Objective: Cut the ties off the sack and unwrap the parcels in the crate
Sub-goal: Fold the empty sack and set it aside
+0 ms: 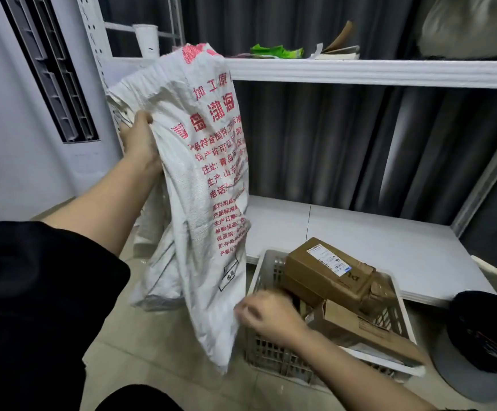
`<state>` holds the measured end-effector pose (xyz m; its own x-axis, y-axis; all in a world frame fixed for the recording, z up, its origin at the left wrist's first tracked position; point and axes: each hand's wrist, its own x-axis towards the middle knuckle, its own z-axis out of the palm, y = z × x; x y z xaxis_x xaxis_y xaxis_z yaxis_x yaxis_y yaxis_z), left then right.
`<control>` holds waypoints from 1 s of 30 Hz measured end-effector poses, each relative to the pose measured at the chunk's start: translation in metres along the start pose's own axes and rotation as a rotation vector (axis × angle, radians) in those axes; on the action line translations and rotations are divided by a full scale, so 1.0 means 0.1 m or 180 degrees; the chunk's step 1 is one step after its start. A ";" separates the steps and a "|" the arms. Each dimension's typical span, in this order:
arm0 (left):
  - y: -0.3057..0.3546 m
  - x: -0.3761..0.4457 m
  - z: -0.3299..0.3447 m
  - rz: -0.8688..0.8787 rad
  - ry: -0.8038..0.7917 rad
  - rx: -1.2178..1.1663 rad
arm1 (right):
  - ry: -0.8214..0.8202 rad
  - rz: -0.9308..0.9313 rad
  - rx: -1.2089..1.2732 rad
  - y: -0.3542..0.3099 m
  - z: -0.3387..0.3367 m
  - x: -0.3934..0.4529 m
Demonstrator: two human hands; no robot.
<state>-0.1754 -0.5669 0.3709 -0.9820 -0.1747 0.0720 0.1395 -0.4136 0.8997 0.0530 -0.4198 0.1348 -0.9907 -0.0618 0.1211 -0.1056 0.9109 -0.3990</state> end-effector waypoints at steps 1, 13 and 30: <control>0.02 0.01 -0.02 -0.0056 -0.0137 0.0069 | 0.0592 0.0332 0.0189 0.01 -0.14 0.06; 0.24 -0.14 0.04 -0.0280 -0.0876 0.0466 | -0.2446 0.1201 0.0078 0.01 0.19 0.00; 0.35 -0.17 -0.12 -0.0494 -0.1908 0.0717 | 0.0584 -0.0059 0.3194 0.04 -1.74 0.88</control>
<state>-0.1520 -0.5894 0.3962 -0.8985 0.4268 0.1027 0.0243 -0.1852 0.9824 -0.0195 -0.3507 0.3016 -0.9687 0.0679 0.2388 -0.2275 0.1431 -0.9632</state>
